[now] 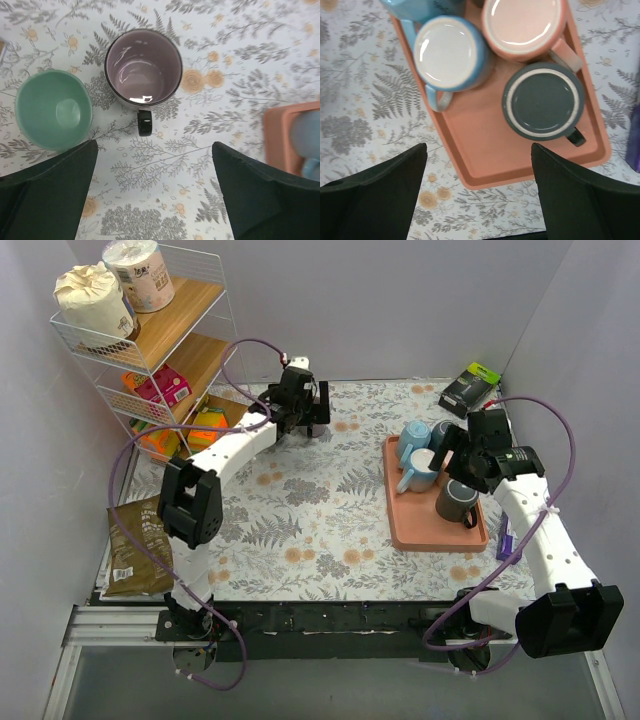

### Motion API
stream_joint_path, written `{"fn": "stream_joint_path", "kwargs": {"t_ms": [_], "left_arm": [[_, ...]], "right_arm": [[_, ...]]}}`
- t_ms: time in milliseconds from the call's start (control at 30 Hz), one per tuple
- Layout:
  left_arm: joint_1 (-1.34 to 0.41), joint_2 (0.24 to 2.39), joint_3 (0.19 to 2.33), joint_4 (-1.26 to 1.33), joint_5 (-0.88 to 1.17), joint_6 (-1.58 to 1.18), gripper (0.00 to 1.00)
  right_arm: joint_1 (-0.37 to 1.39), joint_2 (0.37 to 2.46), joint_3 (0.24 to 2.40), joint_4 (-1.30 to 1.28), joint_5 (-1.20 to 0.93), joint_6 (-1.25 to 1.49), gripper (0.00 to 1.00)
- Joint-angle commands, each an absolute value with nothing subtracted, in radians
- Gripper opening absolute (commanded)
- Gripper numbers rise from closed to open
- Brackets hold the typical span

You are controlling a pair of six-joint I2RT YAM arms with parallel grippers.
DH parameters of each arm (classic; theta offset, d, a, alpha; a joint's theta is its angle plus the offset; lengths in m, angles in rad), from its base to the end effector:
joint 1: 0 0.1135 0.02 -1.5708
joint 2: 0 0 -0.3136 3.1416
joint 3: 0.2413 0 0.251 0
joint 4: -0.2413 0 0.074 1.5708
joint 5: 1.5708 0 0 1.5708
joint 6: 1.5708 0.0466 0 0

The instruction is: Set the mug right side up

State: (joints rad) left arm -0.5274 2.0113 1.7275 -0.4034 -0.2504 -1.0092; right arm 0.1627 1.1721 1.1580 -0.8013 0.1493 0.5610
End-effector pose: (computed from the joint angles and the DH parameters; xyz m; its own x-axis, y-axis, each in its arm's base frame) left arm 0.4349 -0.2400 0.3109 -0.5645 -0.6202 -0.5447 -0.2925 0.7674 -0.5706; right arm 0.2233 0.0296 0.3716 -0.6399 0.4281 -0.6381 0.3318 0.9030 0.2731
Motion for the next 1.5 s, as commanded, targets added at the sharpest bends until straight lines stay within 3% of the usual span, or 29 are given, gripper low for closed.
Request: {"fn": "stream_joint_path", "kwargs": {"t_ms": [0,267,500,900,1000,1267,1467], "left_arm": [[-0.532,1.818,1.695,-0.439,-0.213,-1.020,0.98],[-0.534,1.671,1.571,-0.454,-0.086,-1.025,0.98],[-0.534,1.625,1.526,-0.453,-0.049,-1.008,0.98],[-0.534,1.611,1.502,-0.440,-0.028,-1.017,0.98],[-0.534,1.614,1.500,-0.440,-0.028,-1.011,0.98],[-0.534,1.617,1.493,-0.437,-0.026,-1.009,0.98],[-0.532,1.611,1.480,-0.434,-0.026,-1.009,0.98]], "right_arm": [[0.160,1.187,1.192,-0.894,0.299,0.436,0.91],[0.156,1.166,1.132,-0.902,0.325,0.154,0.90],[0.123,1.074,0.919,-0.731,0.244,-0.029,0.93],[0.011,1.107,0.776,-0.517,0.138,-0.092,0.91],[0.011,1.127,0.749,-0.489,0.167,-0.081,0.88],[0.011,1.143,0.750,-0.486,0.193,-0.071,0.61],[0.009,1.135,0.747,-0.499,0.181,-0.068,0.53]]}}
